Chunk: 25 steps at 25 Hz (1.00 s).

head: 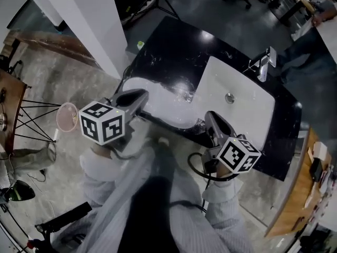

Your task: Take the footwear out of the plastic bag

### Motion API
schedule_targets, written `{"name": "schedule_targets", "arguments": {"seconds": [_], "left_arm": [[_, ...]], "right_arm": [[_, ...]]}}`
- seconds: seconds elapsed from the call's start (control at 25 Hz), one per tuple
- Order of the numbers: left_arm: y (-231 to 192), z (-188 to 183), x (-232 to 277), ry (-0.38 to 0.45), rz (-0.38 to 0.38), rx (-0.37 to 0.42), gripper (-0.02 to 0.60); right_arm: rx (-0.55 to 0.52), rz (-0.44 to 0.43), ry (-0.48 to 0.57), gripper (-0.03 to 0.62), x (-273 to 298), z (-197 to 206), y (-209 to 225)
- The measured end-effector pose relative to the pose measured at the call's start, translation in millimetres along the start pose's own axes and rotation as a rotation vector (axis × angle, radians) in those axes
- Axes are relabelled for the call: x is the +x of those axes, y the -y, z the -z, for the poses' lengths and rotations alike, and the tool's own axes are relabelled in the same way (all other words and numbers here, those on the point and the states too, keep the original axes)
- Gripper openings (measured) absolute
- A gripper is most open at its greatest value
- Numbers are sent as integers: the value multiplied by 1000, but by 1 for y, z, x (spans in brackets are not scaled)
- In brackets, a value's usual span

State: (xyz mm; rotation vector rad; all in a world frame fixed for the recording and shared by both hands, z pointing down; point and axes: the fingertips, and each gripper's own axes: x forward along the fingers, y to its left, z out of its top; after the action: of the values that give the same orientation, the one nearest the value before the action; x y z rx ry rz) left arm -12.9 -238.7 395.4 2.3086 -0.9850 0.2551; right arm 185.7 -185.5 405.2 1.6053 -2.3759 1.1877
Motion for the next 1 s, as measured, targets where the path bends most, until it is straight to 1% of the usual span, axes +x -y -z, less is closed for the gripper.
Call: {"name": "schedule_targets", "arguments": {"seconds": [0.08, 0.12, 0.16, 0.32, 0.4, 0.48, 0.56, 0.68, 0.76, 0.84, 1.0], "left_arm": [[-13, -2, 1, -25, 20, -20, 70], [-19, -3, 0, -38, 33, -30, 81], [-25, -5, -2, -48, 48, -43, 96], [-59, -12, -15, -89, 93, -133, 162], [-78, -11, -21, -139, 97, -166, 187], [-99, -3, -24, -208, 84, -184, 192], [-119, 12, -22, -293, 66, -195, 190], [-133, 37, -15, -449, 69, -201, 187], [-135, 50, -10, -531, 83, -205, 186], [-134, 55, -6, -572, 111, -225, 174], [-128, 55, 6, -604, 175, -250, 169]], "right_arm": [[105, -95, -83, 80, 6, 4, 7], [138, -135, -125, 97, 8, 5, 10], [165, -158, -165, 100, 8, 6, 15], [270, -167, -312, 115, 1, 20, 45], [339, -191, -376, 118, -1, 29, 54], [402, -232, -443, 120, 0, 39, 55], [439, -268, -512, 127, 2, 49, 52], [481, -268, -603, 129, 7, 62, 51], [496, -265, -655, 129, 11, 70, 50], [504, -272, -695, 129, 16, 76, 48], [552, -263, -741, 129, 24, 86, 49]]}}
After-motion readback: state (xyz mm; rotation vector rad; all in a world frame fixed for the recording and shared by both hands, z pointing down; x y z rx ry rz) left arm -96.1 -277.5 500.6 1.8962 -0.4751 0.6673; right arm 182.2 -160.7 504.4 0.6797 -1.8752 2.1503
